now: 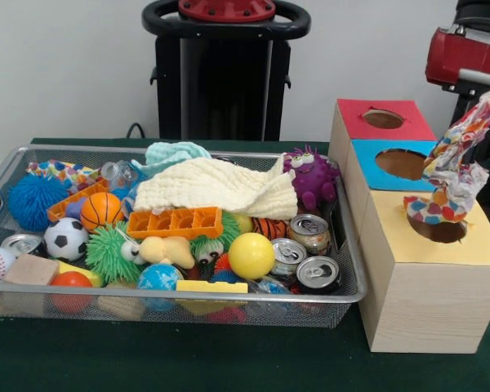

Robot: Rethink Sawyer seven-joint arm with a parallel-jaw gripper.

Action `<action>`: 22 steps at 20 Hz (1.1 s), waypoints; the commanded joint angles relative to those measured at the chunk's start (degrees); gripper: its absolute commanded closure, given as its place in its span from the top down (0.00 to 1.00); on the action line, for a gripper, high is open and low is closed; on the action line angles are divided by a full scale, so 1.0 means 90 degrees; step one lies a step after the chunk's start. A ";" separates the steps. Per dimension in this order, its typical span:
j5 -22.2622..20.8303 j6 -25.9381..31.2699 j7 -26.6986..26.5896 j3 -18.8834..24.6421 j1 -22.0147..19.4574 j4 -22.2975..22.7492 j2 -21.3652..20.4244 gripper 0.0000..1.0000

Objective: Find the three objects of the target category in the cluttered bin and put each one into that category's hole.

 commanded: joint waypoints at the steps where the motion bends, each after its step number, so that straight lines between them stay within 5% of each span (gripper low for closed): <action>1: 0.0329 -0.0346 0.1925 0.0273 -0.0024 0.0502 0.0418 0.00; 17: 0.0540 -0.0489 0.1766 0.0412 -0.0038 0.0631 0.0415 0.00; 22: 0.0365 -0.0019 0.1673 -0.0143 0.0177 0.0395 0.0782 0.00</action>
